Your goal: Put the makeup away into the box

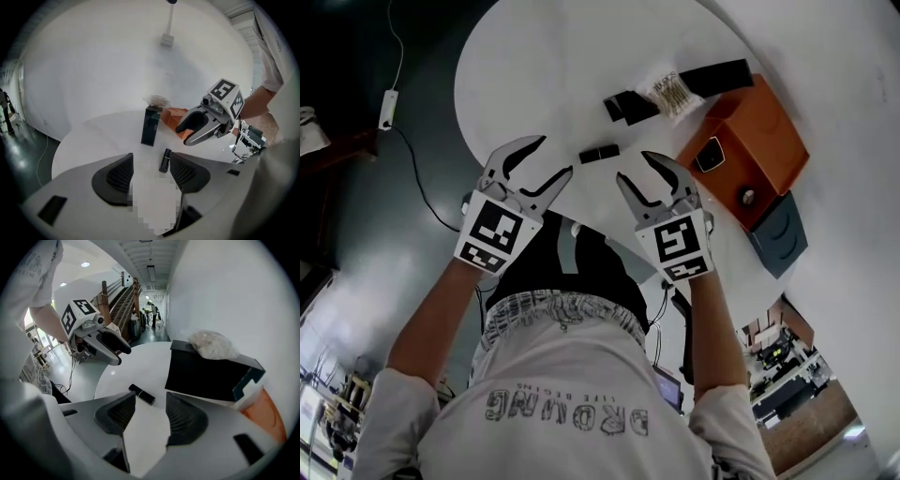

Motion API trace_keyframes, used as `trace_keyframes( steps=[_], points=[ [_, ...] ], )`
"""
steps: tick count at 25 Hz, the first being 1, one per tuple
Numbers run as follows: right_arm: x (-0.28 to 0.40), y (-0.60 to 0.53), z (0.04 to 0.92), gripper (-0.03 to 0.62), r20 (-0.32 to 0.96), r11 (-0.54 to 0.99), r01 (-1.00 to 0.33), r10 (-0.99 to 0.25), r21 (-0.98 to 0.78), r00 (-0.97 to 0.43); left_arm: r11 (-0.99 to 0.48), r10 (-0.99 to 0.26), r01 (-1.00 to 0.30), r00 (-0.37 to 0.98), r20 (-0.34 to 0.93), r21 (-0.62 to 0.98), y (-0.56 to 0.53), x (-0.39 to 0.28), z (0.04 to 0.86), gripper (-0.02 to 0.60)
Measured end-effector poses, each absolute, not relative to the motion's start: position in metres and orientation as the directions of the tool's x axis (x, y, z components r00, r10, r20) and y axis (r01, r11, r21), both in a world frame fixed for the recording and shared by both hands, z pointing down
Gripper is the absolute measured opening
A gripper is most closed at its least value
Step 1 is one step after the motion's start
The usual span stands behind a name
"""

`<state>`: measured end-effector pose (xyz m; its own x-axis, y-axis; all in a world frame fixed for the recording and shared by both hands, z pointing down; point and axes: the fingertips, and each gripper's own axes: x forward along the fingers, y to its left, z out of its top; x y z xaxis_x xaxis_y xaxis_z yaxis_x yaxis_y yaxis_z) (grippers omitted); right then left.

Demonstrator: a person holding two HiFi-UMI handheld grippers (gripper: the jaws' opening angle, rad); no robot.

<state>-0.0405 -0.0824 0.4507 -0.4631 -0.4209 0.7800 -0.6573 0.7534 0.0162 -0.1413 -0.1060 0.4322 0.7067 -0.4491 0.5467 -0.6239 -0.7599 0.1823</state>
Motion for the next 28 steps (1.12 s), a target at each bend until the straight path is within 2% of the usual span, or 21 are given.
trace_keyframes(
  steps=[8,19,28],
  points=[
    [-0.064,-0.089,0.472,0.215,0.817,0.833,-0.552,-0.347,0.042,-0.461,-0.716,-0.476,-0.667,0.682,0.555,0.206,-0.114,-0.165,0.446,0.264],
    [-0.087,-0.086,0.499,0.213,0.875,0.945,-0.292,-0.262,0.147,-0.407,-0.663,-0.508,-0.714,0.649,0.566,0.224,-0.115,-0.184,0.459,0.265],
    [-0.089,-0.084,0.517,0.179,0.906,0.973,-0.139,-0.222,0.183,-0.360,-0.632,-0.527,-0.740,0.629,0.571,0.231,-0.118,-0.192,0.467,0.264]
  ],
)
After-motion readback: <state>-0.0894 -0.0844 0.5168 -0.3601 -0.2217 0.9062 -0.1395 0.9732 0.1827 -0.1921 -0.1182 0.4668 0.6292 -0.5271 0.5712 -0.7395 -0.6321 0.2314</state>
